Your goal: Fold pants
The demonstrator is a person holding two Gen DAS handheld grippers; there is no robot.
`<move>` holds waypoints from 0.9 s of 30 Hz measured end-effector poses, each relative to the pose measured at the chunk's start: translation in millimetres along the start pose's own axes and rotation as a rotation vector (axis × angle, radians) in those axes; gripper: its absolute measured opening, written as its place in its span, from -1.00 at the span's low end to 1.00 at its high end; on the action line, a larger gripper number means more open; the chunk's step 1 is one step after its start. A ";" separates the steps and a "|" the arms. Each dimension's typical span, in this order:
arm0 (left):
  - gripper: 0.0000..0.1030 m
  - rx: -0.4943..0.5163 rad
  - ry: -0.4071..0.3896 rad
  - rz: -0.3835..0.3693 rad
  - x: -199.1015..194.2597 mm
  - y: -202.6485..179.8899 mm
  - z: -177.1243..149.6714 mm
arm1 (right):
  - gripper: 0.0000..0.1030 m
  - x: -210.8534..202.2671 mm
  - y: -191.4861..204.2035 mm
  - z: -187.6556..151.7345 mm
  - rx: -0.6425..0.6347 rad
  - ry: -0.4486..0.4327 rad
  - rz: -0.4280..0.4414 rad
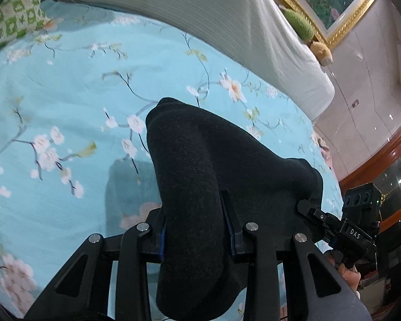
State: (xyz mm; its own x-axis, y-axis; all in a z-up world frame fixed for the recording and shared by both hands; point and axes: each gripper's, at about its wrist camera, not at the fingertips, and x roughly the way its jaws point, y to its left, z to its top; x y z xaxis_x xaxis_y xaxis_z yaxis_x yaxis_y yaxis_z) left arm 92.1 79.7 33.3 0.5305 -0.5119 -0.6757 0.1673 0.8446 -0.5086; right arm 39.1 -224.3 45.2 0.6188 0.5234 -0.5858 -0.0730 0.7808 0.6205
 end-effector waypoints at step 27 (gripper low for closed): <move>-0.37 -0.075 -0.070 0.150 -3.8 68.9 78.9 | -0.18 106.7 40.6 75.0 -0.117 0.093 0.029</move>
State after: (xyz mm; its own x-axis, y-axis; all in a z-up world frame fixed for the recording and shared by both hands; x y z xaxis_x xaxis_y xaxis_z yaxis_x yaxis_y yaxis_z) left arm 167.1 152.1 42.9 0.6022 -0.3662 -0.7094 0.0205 0.8954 -0.4448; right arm 160.8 -162.4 46.9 0.5407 0.5711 -0.6176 -0.1837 0.7966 0.5758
